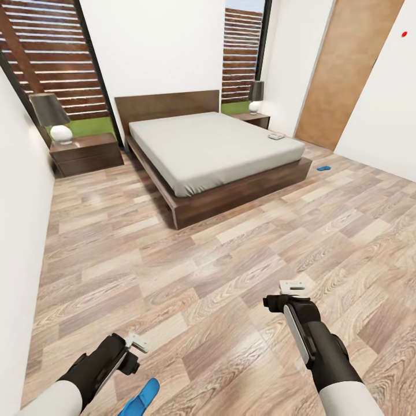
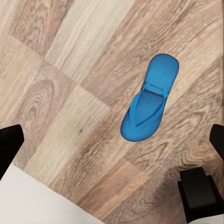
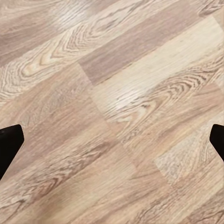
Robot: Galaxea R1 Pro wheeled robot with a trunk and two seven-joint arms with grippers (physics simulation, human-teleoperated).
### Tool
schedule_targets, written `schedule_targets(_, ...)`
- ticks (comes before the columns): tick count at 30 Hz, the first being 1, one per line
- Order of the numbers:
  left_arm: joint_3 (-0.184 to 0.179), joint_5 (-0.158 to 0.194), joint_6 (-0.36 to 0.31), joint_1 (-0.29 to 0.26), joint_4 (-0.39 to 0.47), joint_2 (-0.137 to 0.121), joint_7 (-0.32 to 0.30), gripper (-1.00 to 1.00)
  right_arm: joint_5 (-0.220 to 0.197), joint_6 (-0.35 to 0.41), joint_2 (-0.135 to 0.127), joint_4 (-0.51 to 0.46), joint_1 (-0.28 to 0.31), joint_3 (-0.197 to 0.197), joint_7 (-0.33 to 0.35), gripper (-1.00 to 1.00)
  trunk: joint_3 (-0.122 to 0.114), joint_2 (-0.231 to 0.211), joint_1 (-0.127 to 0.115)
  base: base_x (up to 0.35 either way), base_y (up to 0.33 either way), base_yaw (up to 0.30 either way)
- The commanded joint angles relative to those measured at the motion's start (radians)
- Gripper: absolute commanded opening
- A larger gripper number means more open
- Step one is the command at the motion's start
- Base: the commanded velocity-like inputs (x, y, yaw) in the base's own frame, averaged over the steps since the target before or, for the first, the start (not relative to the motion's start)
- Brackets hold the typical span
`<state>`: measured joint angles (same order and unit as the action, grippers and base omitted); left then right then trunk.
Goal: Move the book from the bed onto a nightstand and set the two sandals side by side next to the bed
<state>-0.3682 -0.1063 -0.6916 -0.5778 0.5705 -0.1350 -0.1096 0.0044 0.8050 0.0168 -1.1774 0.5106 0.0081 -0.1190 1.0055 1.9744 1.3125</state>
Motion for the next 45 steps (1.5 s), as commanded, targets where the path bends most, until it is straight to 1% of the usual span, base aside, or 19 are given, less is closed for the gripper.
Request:
schedule_targets(1,-0.003,-0.012,0.017,-0.001,-0.017,-0.008,-0.032,1.00,0.000,0.005,0.000,-0.002,0.001,0.001,-0.004,1.00,0.004,0.008,0.004,0.000,0.000,0.000)
schedule_targets(2,0.000,-0.016,0.057,-0.001,-0.068,-0.016,-0.065,1.00,0.000,0.006,0.001,-0.015,0.000,0.000,-0.004,1.00,0.007,0.015,0.008,0.000,0.000,0.000)
schedule_targets(5,0.000,-0.018,0.086,-0.002,-0.098,-0.020,-0.081,1.00,0.000,0.009,0.001,-0.034,-0.007,0.000,-0.004,1.00,0.017,0.036,0.019,0.000,0.000,0.000)
schedule_targets(9,0.000,-0.019,0.098,-0.002,-0.113,-0.022,-0.087,1.00,0.000,0.022,0.002,-0.063,-0.021,0.000,-0.004,1.00,0.029,0.064,0.034,0.000,0.000,0.000)
schedule_targets(10,0.000,-0.019,0.103,-0.002,-0.118,-0.022,-0.089,1.00,0.000,0.035,0.002,-0.086,-0.029,0.001,-0.004,1.00,0.032,0.071,0.038,0.000,0.000,0.000)
schedule_targets(15,0.001,-0.020,0.106,-0.002,-0.120,-0.023,-0.090,1.00,0.001,0.049,0.002,-0.107,-0.037,0.001,-0.004,1.00,0.048,0.106,0.057,0.000,0.000,0.000)
schedule_targets(21,0.002,-0.021,0.108,-0.003,-0.102,-0.011,-0.090,1.00,0.005,0.055,0.002,-0.115,-0.041,0.001,-0.005,1.00,0.067,0.148,0.080,0.000,0.000,0.000)
schedule_targets(23,0.003,-0.019,0.104,-0.004,-0.092,-0.011,-0.089,1.00,0.006,0.055,0.002,-0.115,-0.041,0.001,-0.005,1.00,0.073,0.162,0.088,0.000,0.000,0.000)
schedule_targets(27,0.004,-0.015,0.094,-0.008,-0.076,-0.018,-0.070,1.00,0.007,0.055,0.002,-0.116,-0.041,0.001,-0.004,1.00,0.085,0.190,0.103,0.000,0.000,0.000)
schedule_targets(30,0.006,-0.012,0.095,-0.008,-0.078,-0.022,-0.040,1.00,0.007,0.056,0.002,-0.116,-0.041,0.001,-0.004,1.00,0.095,0.211,0.115,0.000,0.000,0.000)
schedule_targets(31,0.008,-0.010,0.104,-0.008,-0.081,-0.021,-0.004,1.00,0.008,0.056,0.002,-0.116,-0.041,0.001,-0.004,1.00,0.098,0.218,0.119,0.000,0.000,0.000)
schedule_targets(33,0.009,-0.009,0.117,-0.008,-0.082,-0.021,0.007,1.00,0.007,0.057,0.002,-0.116,-0.041,0.001,-0.004,1.00,0.104,0.232,0.126,0.000,0.000,0.000)
schedule_targets(34,0.010,-0.009,0.127,-0.008,-0.084,-0.020,0.012,1.00,0.008,0.058,0.002,-0.116,-0.041,0.001,-0.004,1.00,0.107,0.239,0.130,0.000,0.000,0.000)
schedule_targets(35,0.010,-0.009,0.170,-0.008,-0.091,-0.020,0.020,1.00,0.007,0.063,0.002,-0.117,-0.041,0.001,-0.004,1.00,0.111,0.246,0.134,0.000,0.000,0.000)
schedule_targets(38,0.009,-0.009,0.218,-0.008,-0.102,-0.020,0.025,1.00,0.007,0.067,0.002,-0.118,-0.041,0.001,-0.004,1.00,0.120,0.267,0.146,0.000,0.000,0.000)
schedule_targets(39,0.009,-0.011,0.289,-0.008,-0.138,-0.021,0.028,1.00,0.006,0.070,0.001,-0.126,-0.041,0.000,-0.004,1.00,0.123,0.274,0.149,0.000,0.000,0.000)
schedule_targets(41,0.008,-0.012,0.320,-0.008,-0.159,-0.021,0.029,1.00,0.005,0.073,0.001,-0.128,-0.041,0.000,-0.004,1.00,0.129,0.288,0.157,0.000,0.000,0.000)
schedule_targets(43,0.007,-0.013,0.401,-0.008,-0.209,-0.022,0.029,1.00,0.005,0.082,0.000,-0.130,-0.041,0.000,-0.004,1.00,0.136,0.302,0.165,0.000,0.000,0.000)
schedule_targets(45,0.007,-0.014,0.441,-0.008,-0.235,-0.023,0.030,1.00,0.005,0.084,0.000,-0.131,-0.041,0.000,-0.004,1.00,0.142,0.316,0.172,0.000,0.000,0.000)
